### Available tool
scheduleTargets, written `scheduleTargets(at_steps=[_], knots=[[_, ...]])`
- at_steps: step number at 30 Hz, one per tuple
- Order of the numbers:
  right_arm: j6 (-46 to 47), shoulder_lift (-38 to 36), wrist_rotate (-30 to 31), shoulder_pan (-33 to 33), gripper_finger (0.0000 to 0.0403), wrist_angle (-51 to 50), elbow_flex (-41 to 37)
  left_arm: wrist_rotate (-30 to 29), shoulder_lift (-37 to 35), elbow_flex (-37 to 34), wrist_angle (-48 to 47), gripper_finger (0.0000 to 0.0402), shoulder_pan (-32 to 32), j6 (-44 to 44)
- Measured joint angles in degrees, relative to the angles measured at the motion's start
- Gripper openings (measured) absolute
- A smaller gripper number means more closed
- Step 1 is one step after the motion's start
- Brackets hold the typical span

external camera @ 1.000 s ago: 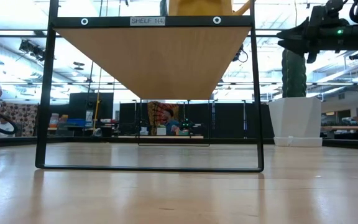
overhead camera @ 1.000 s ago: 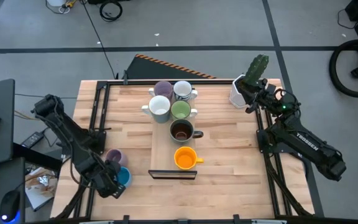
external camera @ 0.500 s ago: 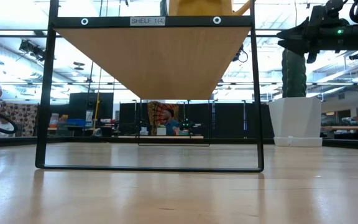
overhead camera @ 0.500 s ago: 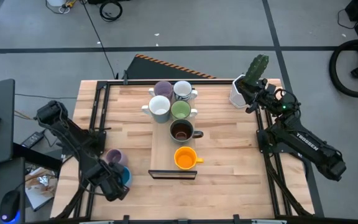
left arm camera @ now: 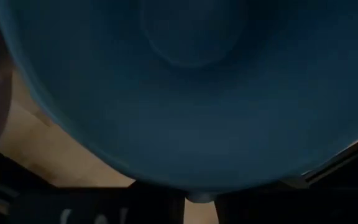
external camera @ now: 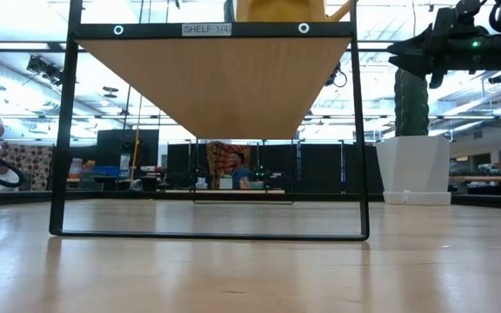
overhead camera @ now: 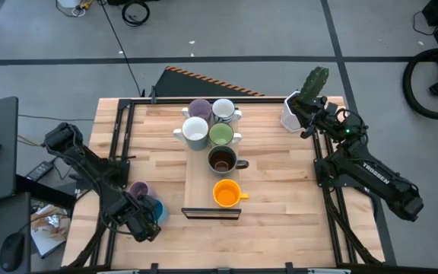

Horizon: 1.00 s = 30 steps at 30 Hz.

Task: Place coffee mugs
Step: Put the blue mug on the shelf

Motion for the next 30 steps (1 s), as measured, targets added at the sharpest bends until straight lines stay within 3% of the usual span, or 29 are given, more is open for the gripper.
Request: scheduleTargets(at_steps=[30], knots=[[-0.61, -0.02, -0.01, 0.0, 0.0189, 0.0, 0.02, 0.64, -11.63, 0.04, -10.08, 0.0053, 9.39, 25.69]])
